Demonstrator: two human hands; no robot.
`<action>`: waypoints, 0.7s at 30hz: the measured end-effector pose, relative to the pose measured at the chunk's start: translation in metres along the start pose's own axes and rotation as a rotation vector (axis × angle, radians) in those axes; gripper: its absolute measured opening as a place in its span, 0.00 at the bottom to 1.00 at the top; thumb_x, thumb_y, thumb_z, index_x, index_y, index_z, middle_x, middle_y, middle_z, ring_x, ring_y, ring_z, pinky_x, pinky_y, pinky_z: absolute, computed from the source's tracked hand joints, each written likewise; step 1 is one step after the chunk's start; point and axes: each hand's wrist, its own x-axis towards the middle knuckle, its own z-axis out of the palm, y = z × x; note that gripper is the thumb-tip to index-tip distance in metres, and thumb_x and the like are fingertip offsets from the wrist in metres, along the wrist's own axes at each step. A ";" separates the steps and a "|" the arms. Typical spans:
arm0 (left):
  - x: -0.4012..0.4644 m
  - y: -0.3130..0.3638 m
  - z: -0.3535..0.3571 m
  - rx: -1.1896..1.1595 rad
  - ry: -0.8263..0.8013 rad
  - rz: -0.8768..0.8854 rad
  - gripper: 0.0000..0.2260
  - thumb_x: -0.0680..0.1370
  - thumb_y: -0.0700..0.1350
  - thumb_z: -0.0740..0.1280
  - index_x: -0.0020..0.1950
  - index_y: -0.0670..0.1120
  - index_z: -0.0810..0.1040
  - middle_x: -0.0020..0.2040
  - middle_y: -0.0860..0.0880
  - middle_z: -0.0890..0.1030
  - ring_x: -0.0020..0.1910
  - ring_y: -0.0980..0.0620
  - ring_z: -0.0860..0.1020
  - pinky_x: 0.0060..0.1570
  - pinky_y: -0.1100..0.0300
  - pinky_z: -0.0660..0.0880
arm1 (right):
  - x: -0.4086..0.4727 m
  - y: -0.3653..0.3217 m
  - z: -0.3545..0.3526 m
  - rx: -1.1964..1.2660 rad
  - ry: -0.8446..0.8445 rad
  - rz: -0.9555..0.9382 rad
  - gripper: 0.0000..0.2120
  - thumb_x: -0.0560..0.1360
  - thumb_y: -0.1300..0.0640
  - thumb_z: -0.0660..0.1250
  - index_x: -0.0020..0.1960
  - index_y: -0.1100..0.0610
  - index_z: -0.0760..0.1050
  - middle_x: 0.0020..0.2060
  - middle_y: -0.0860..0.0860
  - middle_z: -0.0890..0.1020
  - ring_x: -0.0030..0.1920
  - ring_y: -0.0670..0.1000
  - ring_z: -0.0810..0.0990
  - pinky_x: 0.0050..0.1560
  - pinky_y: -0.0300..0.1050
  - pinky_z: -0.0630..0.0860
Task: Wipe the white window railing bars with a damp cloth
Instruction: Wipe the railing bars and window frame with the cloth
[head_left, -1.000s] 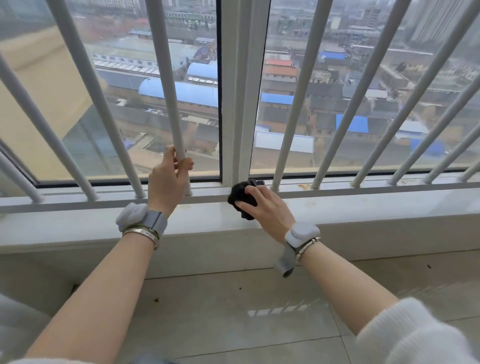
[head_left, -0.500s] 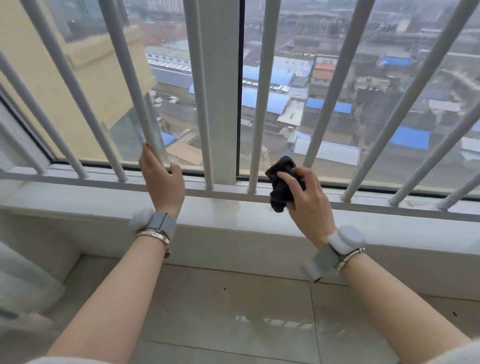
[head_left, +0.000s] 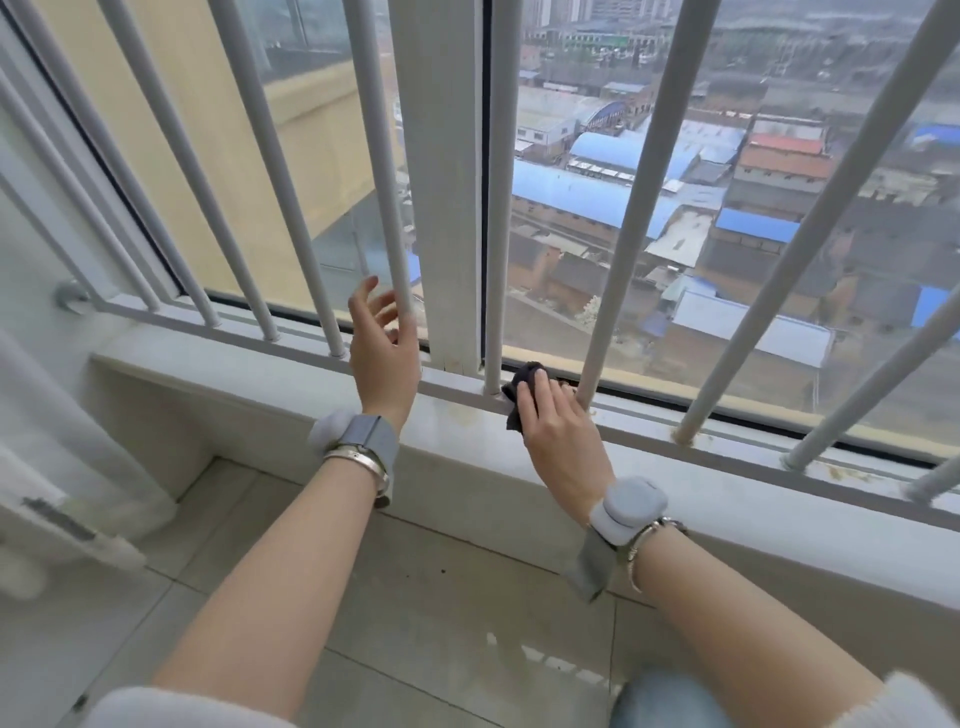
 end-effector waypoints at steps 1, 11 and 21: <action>0.004 0.002 -0.001 0.027 -0.029 -0.018 0.18 0.79 0.46 0.61 0.69 0.49 0.62 0.55 0.54 0.75 0.48 0.64 0.75 0.45 0.70 0.73 | 0.007 -0.005 0.001 0.016 -0.014 -0.002 0.20 0.68 0.69 0.67 0.60 0.69 0.75 0.56 0.68 0.77 0.53 0.64 0.79 0.55 0.56 0.77; 0.022 0.004 -0.003 0.237 -0.099 -0.002 0.14 0.81 0.44 0.57 0.67 0.46 0.66 0.54 0.48 0.80 0.52 0.53 0.77 0.53 0.54 0.75 | -0.019 -0.001 -0.014 0.030 -0.052 -0.043 0.20 0.69 0.71 0.60 0.60 0.68 0.75 0.55 0.69 0.77 0.54 0.63 0.80 0.54 0.52 0.78; 0.024 0.013 -0.004 0.320 -0.133 -0.016 0.13 0.81 0.44 0.56 0.65 0.46 0.65 0.52 0.49 0.80 0.48 0.50 0.77 0.49 0.56 0.74 | 0.025 -0.014 -0.026 0.141 -0.068 0.101 0.17 0.69 0.69 0.53 0.54 0.67 0.74 0.44 0.61 0.79 0.43 0.58 0.81 0.43 0.46 0.77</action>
